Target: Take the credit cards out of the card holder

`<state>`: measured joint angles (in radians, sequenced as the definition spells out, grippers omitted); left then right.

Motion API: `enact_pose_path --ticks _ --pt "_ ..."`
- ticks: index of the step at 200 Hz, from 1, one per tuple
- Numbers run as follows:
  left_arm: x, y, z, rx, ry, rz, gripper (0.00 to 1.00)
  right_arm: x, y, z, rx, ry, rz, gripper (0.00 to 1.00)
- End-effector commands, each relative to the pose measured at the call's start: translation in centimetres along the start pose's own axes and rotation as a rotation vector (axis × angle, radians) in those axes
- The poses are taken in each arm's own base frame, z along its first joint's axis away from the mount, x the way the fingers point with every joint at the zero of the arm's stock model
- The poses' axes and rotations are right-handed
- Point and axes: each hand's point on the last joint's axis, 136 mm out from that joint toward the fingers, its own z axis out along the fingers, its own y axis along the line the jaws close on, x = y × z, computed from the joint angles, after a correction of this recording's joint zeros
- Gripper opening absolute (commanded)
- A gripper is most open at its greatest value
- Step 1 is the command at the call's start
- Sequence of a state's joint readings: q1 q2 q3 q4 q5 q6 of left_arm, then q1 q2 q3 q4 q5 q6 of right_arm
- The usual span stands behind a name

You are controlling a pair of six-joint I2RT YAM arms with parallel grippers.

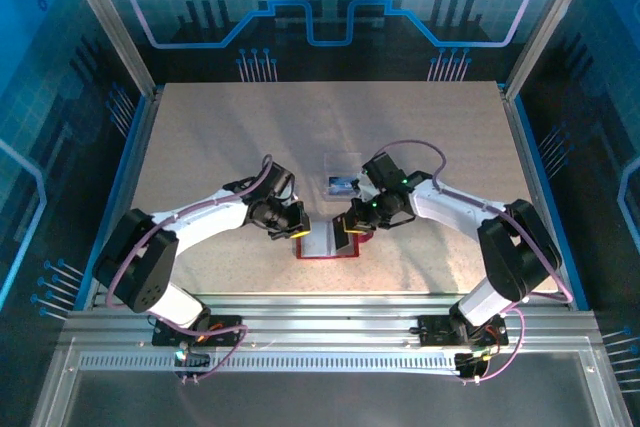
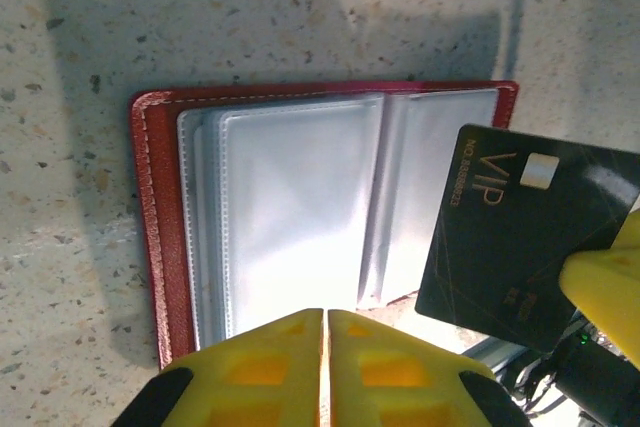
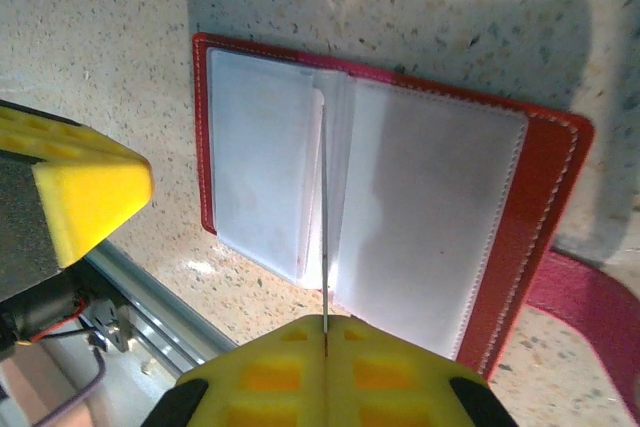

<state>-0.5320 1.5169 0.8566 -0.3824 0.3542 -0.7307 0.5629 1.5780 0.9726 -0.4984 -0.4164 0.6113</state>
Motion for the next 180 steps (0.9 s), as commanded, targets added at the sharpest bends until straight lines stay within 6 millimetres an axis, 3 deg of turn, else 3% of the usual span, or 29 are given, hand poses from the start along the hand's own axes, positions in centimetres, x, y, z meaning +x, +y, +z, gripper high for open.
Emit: enact_pose_path --ticks 1,46,93,135,180 --pt "-0.9 -0.6 -1.3 0.011 -0.053 0.011 0.12 -0.4 0.0 -2.4 0.061 -0.005 -0.139 0.03" --pt "-1.5 -0.6 -2.5 0.026 -0.115 0.022 0.16 -1.6 -1.6 -5.7 0.287 0.000 -0.509 0.00" --pt "-2.2 -1.1 -3.6 0.069 -0.174 0.042 0.19 -2.0 -0.4 -7.0 0.301 0.066 -0.956 0.00" --pt "-2.5 -1.4 -3.8 0.081 -0.183 0.046 0.19 -4.7 0.2 -7.9 0.365 0.114 -1.218 0.00" --pt "-2.5 -0.8 -3.9 0.070 -0.185 0.037 0.19 -8.9 1.4 -8.2 0.405 0.149 -1.324 0.00"
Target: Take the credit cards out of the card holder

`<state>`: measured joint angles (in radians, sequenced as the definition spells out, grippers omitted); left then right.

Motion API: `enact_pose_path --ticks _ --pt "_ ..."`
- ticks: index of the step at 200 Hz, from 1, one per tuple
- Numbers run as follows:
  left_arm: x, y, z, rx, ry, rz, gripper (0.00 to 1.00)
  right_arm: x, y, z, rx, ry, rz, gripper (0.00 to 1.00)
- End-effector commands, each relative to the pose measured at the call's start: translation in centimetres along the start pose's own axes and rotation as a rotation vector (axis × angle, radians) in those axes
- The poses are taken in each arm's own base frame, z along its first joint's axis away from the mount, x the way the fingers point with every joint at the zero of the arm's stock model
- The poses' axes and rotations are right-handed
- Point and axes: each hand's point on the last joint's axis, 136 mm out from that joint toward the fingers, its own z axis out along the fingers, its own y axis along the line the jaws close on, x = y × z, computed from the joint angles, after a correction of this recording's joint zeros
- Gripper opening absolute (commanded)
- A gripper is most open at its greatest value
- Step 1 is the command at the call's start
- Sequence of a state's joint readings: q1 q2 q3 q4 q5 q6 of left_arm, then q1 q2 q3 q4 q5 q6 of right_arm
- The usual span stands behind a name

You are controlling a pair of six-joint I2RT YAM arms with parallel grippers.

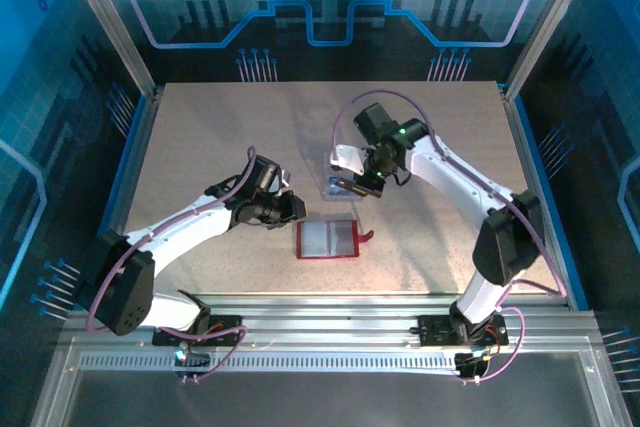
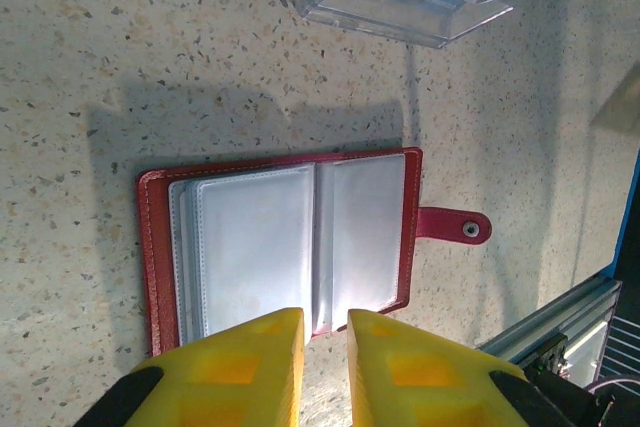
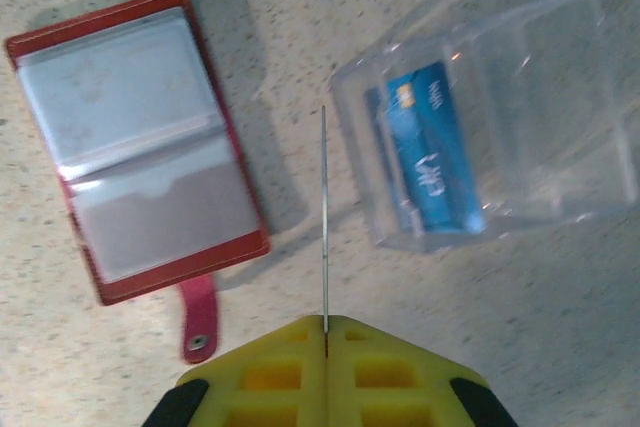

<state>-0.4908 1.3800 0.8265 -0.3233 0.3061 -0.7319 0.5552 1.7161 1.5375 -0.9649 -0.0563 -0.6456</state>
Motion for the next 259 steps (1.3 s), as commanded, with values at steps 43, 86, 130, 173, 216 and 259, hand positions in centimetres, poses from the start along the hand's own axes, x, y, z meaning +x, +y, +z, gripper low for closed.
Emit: enact_pose_path --ticks 43,86,130,173,216,259 --pt "-0.4 1.1 -1.0 -0.013 -0.036 -0.003 0.19 -1.5 -4.0 0.5 -0.030 0.076 -0.172 0.00" --pt "0.0 2.2 -1.2 -0.028 -0.040 -0.026 0.19 -2.6 -5.7 1.7 -0.068 0.088 -0.199 0.00" --pt "0.3 2.6 -1.1 -0.023 -0.043 -0.042 0.19 -2.1 -6.4 3.7 -0.125 0.150 -0.199 0.00" --pt "0.2 2.7 -1.1 -0.026 -0.044 -0.042 0.19 -1.4 -6.5 5.2 -0.159 0.176 -0.187 0.00" --pt "0.3 3.0 -1.0 -0.031 -0.041 -0.050 0.19 -0.5 -6.4 6.8 -0.189 0.208 -0.176 0.00" --pt "0.4 3.2 -1.2 -0.035 -0.044 -0.056 0.19 -0.5 -6.7 7.1 -0.181 0.208 -0.182 0.00"
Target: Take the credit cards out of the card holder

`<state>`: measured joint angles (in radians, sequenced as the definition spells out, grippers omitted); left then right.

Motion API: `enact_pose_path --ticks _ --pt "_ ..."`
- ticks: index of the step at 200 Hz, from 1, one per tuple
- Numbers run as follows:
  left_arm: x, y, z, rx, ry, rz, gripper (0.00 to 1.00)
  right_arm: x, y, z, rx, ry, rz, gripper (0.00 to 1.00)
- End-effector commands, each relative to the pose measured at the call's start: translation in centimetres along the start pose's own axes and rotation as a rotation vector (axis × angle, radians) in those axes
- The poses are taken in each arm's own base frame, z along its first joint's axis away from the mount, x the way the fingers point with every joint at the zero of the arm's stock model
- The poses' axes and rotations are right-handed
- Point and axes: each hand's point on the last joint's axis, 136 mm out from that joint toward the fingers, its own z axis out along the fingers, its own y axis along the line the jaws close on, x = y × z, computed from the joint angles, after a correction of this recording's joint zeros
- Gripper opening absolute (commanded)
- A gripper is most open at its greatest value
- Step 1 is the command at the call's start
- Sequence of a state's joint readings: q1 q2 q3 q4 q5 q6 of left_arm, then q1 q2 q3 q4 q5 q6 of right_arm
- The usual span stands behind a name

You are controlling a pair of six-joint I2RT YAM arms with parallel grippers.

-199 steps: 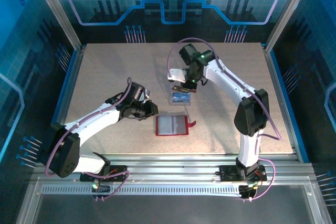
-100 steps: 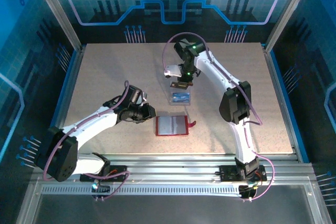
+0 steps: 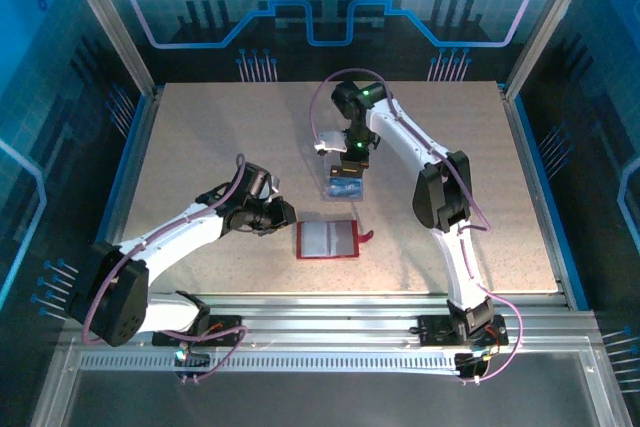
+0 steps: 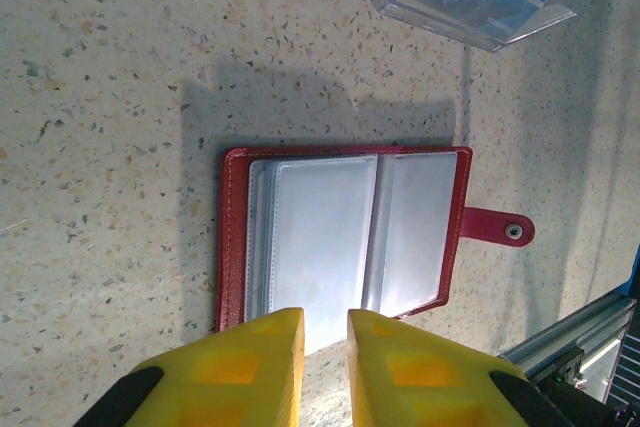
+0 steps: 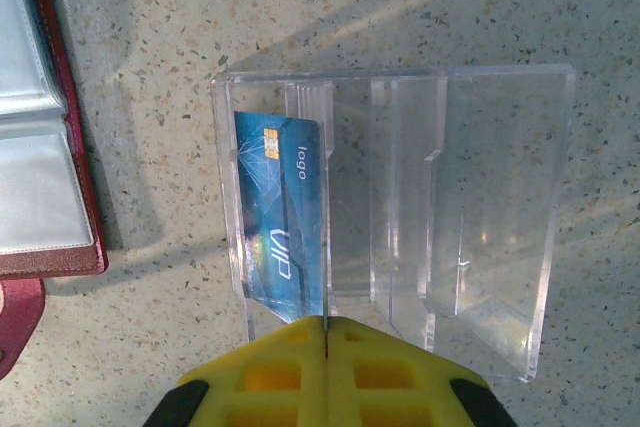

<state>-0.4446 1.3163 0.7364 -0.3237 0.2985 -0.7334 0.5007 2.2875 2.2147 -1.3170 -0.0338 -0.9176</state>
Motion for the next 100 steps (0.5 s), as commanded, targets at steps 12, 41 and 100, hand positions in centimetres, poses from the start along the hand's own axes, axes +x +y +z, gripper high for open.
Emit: enact_pose_path --ticks 12,41,100 --pt "-0.3 0.4 -0.6 -0.003 -0.030 -0.010 0.19 0.7 -0.4 0.4 -0.017 0.019 -0.006 0.00" --pt "-0.4 0.3 -0.5 -0.001 -0.023 -0.010 0.19 -0.1 -1.1 -1.1 0.024 -0.009 -0.014 0.00" --pt "-0.6 0.1 -0.7 0.002 -0.028 -0.007 0.19 -0.4 -1.7 -2.0 0.062 -0.009 -0.032 0.00"
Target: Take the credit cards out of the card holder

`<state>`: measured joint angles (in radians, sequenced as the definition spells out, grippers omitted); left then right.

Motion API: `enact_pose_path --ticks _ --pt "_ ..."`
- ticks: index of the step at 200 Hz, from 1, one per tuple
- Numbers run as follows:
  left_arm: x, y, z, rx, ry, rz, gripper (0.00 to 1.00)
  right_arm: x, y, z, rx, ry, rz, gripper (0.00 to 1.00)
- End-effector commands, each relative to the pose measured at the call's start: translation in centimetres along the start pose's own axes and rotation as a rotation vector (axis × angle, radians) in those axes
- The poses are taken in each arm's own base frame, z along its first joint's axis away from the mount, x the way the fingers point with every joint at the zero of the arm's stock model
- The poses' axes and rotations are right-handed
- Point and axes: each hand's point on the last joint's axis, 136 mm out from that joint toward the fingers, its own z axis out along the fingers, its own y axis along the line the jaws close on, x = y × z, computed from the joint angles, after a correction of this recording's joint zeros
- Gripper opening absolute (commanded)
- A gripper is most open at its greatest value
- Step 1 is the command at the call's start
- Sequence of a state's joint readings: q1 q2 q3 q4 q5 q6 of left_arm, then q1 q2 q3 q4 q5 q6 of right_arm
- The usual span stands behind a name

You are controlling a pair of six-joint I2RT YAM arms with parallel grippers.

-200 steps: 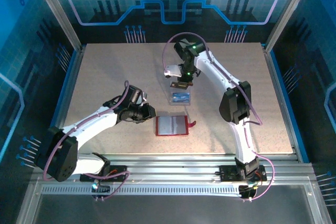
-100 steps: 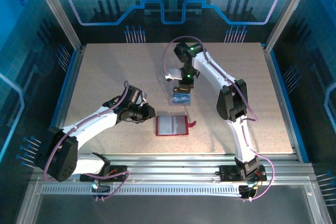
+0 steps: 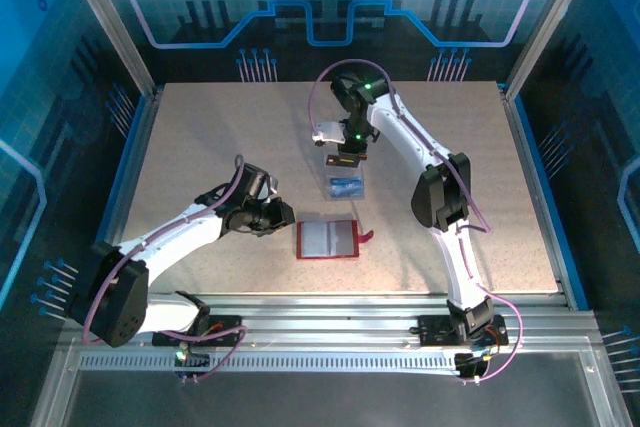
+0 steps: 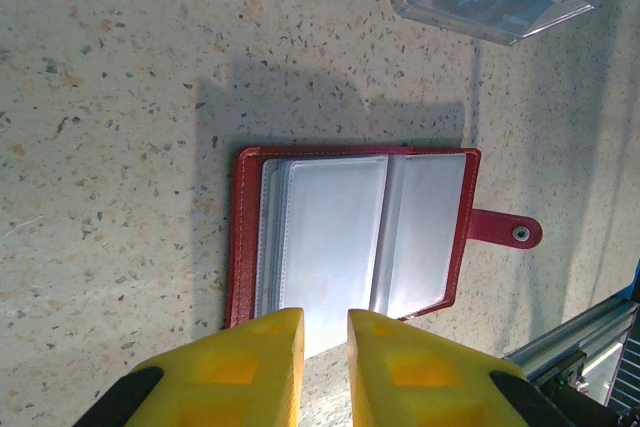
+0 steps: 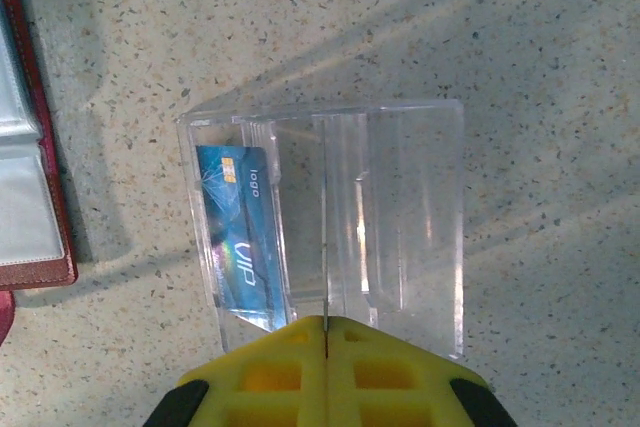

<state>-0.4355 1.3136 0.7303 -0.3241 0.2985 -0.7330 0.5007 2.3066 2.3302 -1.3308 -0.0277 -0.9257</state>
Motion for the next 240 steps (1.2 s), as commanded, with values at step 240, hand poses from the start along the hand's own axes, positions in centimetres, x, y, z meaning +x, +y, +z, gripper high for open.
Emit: enact_pose_path --ticks 240 --pt "-0.4 -0.5 -0.4 0.039 -0.009 -0.020 0.19 1.0 -0.6 4.8 -0.066 0.033 0.041 0.21"
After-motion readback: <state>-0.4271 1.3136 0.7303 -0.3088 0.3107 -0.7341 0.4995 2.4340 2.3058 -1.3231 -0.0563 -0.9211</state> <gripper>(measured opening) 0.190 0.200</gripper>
